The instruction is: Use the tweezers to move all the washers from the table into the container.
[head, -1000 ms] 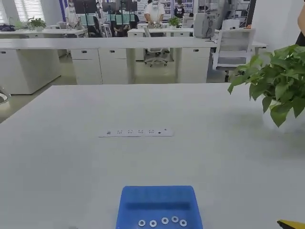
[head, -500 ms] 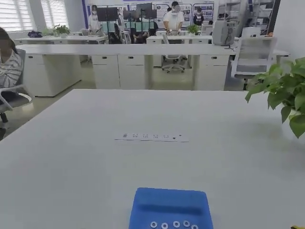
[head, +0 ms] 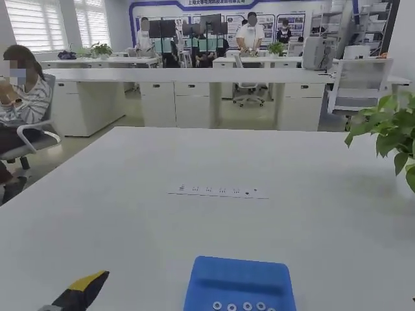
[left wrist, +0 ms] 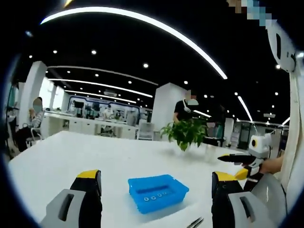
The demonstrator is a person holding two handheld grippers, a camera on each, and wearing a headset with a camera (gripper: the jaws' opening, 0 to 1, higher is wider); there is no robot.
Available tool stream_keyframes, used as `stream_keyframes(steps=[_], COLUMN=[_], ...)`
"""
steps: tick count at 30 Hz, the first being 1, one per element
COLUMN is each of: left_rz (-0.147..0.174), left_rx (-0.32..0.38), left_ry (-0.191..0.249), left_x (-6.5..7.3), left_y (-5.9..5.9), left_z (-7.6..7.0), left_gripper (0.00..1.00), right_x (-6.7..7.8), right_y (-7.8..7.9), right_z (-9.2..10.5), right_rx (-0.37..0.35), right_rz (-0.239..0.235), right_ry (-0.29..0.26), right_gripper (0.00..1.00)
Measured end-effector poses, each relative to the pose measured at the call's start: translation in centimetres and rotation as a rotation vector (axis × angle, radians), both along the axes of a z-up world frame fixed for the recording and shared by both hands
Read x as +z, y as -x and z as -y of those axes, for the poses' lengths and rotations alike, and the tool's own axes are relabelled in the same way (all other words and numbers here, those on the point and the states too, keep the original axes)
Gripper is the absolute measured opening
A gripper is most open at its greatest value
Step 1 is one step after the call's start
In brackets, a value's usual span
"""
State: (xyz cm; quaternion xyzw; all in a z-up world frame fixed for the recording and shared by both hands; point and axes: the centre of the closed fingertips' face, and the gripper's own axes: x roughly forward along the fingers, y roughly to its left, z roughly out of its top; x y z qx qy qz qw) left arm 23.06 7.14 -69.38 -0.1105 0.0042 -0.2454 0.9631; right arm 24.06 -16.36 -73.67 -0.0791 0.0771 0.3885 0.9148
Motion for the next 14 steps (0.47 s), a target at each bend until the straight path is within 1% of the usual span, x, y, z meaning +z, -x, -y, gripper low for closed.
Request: stream_keyframes(steps=[1,3,5,8,10,11,12,14], left_rz=[-0.007,-0.017,-0.029,-0.042,-0.037,-0.039,-0.040,-0.048], left_rx=[0.004,0.013,0.011,-0.013,-0.027,-0.032,-0.037,-0.041], left_ry=[0.018,0.007,-0.008,-0.076,-0.107,-0.110,-0.113,-0.129], left_x=[0.0,-0.3,-0.6,-1.2,-1.4,-1.4,-1.5,-1.8], left_y=[0.0,0.0,0.0,0.2,0.3,0.3,0.4,0.4], left_z=[-0.2,-0.5,-0.2,0.7,1.2,1.3,1.4,1.4], left_gripper=[0.99,0.99,0.99,0.99,0.99,0.99,0.99,0.98], right_x=[0.1,0.4,0.6,0.4,0.3,0.2,0.2,0.3], right_y=[0.0,-0.1,-0.1,-0.2,-0.2,-0.3,-0.4,-0.3], right_z=[0.1,0.2,0.2,0.4,0.6,0.8,1.0,1.2], right_rx=[-0.006,-0.013,-0.018,-0.029,-0.037,-0.044,-0.047,-0.058], right_rz=[0.001,0.006,0.012,0.009,-0.006,-0.018,-0.020,-0.032], right_ry=[-0.010,-0.014,-0.016,-0.006,-0.017,-0.024,-0.028,-0.043], right_gripper=[0.93,0.94,0.95,0.94,0.93,0.93,0.92,0.89])
